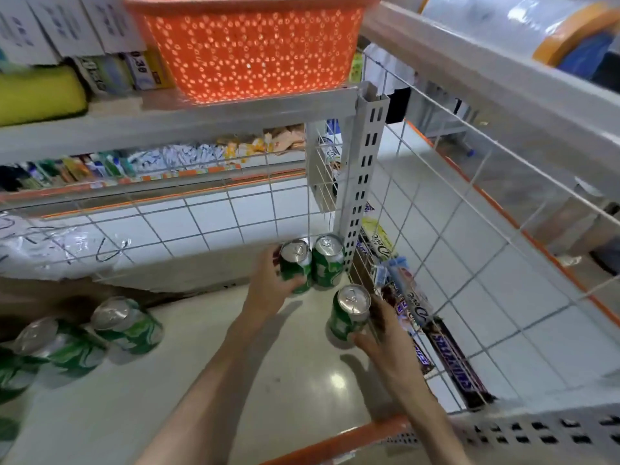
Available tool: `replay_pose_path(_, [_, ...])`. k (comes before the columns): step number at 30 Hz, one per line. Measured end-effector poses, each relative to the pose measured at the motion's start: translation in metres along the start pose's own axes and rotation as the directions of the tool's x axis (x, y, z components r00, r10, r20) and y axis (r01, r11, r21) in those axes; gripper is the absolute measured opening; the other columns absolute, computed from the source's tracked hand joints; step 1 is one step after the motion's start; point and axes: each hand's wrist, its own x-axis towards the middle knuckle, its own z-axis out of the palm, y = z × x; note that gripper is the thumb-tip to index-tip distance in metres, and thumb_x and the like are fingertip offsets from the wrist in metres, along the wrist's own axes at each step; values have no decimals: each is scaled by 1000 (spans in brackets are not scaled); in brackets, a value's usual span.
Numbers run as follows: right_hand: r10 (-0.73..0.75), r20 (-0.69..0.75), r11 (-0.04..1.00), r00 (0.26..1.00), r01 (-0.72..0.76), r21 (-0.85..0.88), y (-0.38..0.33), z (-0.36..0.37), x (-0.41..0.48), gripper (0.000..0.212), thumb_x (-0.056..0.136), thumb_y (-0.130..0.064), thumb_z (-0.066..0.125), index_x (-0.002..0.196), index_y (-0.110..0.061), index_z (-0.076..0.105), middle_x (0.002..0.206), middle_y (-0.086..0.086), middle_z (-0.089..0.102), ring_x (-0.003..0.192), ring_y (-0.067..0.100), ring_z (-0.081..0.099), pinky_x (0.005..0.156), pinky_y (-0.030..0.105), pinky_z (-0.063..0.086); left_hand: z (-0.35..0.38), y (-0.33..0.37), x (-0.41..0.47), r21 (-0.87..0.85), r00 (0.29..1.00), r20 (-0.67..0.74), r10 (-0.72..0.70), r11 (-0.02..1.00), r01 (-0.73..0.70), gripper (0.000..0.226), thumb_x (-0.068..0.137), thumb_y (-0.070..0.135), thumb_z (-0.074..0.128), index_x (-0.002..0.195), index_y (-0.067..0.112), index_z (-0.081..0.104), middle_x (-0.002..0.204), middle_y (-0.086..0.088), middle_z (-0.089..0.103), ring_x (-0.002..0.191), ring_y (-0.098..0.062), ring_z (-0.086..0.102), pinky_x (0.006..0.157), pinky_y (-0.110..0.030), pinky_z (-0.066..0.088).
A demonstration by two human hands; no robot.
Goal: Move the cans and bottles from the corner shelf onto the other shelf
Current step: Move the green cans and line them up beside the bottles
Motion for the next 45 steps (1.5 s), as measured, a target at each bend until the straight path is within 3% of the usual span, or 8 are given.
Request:
replay_pose_path(4, [22,33,994,999,-25,107,1,10,5,79,72,-13,83,138,-28,41,126,-19,57,112,-7,53,91,17,43,15,-11,-2,-4,999,-2,-38,999,38,105,63,1,90,142,32,28,130,9,48,113,-6,53,78,-10,45])
replay_pose_path(7, [26,0,993,1000,-26,118,5,14,11,72,73,-14,83,127,-36,41,111,-28,55,98,-20,51,83,11,46,25,-20,0,-51,993,-118,-26,999,20,105,57,10,93,136,44,33,139,-4,49,122,-24,56,95,-47,55])
replay_pose_path(10, [-3,-21,995,1000,5,104,4,14,14,72,73,-13,83,126,-34,40,108,-29,53,94,-23,51,78,1,40,24,-14,0,-29,989,-145,-23,999,19,102,58,15,95,137,39,34,137,-5,52,121,-22,56,103,-49,49])
replay_pose_path(15, [-30,-49,998,998,33,60,2,12,12,75,68,-33,85,132,-23,47,121,-8,63,112,14,60,96,38,50,1,-16,-26,-29,990,-137,11,999,-15,88,63,19,93,130,44,40,126,5,59,114,-16,59,93,-30,49])
replay_pose_path(18, [-82,-37,996,996,84,42,-8,17,5,70,70,-29,85,131,-19,52,118,-6,67,107,8,63,92,30,53,-29,-23,-61,-79,988,-155,5,997,-17,82,63,16,93,114,60,45,116,21,62,107,-7,64,86,-22,51])
replay_pose_path(23, [-157,62,985,986,151,85,-50,55,-14,61,73,-23,85,125,-32,55,106,-18,67,101,-7,61,87,22,49,-97,-46,-125,-125,980,-188,-66,991,43,86,63,28,93,135,39,48,120,10,68,107,-7,68,91,-38,58])
replay_pose_path(39, [-342,201,935,918,310,174,-169,224,-129,45,74,-21,82,113,-33,62,102,-18,70,92,-6,63,75,14,49,-275,-129,-272,-42,907,-399,-138,990,132,78,69,24,91,136,19,51,107,14,62,106,-10,62,72,1,40])
replay_pose_path(45, [-357,234,931,904,326,163,-168,261,-133,51,76,-23,81,120,-30,59,108,-15,70,99,-1,65,79,17,52,-283,-149,-265,-54,900,-425,-101,995,86,78,71,28,90,138,23,50,121,11,66,114,-10,62,93,-22,50])
